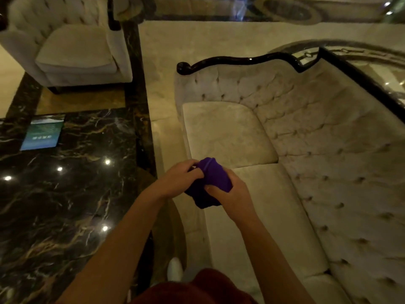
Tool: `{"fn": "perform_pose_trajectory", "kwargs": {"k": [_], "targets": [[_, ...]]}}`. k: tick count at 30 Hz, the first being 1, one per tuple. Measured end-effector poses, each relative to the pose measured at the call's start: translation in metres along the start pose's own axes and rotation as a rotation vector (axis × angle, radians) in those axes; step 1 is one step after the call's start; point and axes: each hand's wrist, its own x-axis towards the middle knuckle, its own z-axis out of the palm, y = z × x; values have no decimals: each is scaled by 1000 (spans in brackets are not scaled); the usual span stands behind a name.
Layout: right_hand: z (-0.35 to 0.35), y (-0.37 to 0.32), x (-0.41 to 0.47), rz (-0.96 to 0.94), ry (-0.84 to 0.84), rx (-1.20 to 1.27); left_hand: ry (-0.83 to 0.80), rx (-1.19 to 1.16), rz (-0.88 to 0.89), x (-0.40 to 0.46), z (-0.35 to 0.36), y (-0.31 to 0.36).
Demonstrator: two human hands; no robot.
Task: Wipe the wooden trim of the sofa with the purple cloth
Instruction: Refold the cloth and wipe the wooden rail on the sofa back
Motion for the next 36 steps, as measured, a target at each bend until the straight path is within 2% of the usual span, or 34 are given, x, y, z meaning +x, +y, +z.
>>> {"fn": "perform_pose_trajectory", "kwargs": {"k": [3,6,12,19,23,26,31,33,36], "targets": [[11,-11,46,-53,-46,-76,10,-74,-44,21,-31,2],[24,-23,94,-87,-120,-86,28,-27,-28,54,-62,6],[53,-55,220,-18,-157,87,108,-139,-22,141,-141,12],[69,-102,360,15,-214,159,250,-233,-12,246,-213,55],[69,-119,426,-1,-261,108,261,-313,27,293,-245,61],[70,-119,472,-4,-274,53,228,-274,9,335,-268,68],[89,-120,548,34,-122,91,220,-69,12,422,-300,74],[102,-129,577,23,-7,66,179,-134,2,456,-315,79],[122,-143,618,-77,148,-112,153,-239,-32,502,-346,93]]}}
